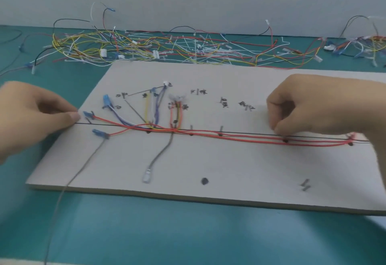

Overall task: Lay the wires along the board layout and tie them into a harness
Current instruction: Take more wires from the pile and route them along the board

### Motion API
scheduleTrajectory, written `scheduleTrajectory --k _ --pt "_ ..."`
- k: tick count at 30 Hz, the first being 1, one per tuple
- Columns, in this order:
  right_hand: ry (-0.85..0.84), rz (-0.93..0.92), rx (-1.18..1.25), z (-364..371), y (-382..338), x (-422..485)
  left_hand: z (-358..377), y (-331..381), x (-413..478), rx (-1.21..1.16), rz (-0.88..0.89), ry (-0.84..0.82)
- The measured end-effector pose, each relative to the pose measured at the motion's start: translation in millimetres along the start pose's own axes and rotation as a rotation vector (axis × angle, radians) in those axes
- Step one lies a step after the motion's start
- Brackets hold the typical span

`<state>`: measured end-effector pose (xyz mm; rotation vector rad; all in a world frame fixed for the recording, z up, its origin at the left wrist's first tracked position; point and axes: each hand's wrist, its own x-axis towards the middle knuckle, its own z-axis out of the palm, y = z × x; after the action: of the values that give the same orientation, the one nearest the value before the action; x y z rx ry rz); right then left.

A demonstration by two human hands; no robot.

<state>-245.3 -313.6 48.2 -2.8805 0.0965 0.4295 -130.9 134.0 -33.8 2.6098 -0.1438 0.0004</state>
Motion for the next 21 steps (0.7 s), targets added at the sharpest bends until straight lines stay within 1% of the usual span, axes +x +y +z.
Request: scheduleTrajectory --k 2,4,6,8,10,11,12,14,15,16,18,21 --pt "-0.057 0.065 -0.049 -9.0 11.6 -4.3 1.9 19.5 -14.2 -0.021 0.018 0.017" --pt "-0.061 0.116 -0.084 -15.5 22.6 -7.4 10.4 36.2 -25.5 -0.019 0.066 0.015" --pt "0.029 0.131 -0.075 -19.0 28.5 -7.9 17.4 48.6 -28.9 -0.013 0.109 0.016" --pt "0.155 0.111 -0.029 -19.9 24.5 -7.2 18.3 54.7 -29.2 0.027 0.168 0.086" --pt "0.245 0.043 0.023 -16.7 11.6 -8.4 15.7 64.0 -32.8 -0.003 0.223 0.181" --pt "0.263 -0.001 0.045 -13.5 3.8 -9.4 14.2 71.9 -37.6 -0.010 0.282 0.182" --pt "0.267 -0.035 0.068 -9.8 -5.4 -10.7 13.9 82.3 -43.2 -0.015 0.369 0.143" --pt "0.266 -0.114 0.091 0.1 -23.8 -12.9 14.7 102.1 -53.9 0.017 0.542 -0.001" --pt "0.269 -0.153 0.092 5.4 -31.8 -13.1 15.4 108.4 -57.0 0.055 0.601 -0.077" --pt "0.261 -0.183 0.096 10.0 -39.4 -13.6 16.3 112.5 -58.4 0.085 0.632 -0.144" --pt "0.247 -0.243 0.104 18.7 -50.7 -14.1 18.4 114.4 -57.7 0.070 0.627 -0.237" --pt "0.260 -0.360 0.120 29.2 -61.3 -15.5 21.9 112.0 -52.5 -0.030 0.637 -0.255"
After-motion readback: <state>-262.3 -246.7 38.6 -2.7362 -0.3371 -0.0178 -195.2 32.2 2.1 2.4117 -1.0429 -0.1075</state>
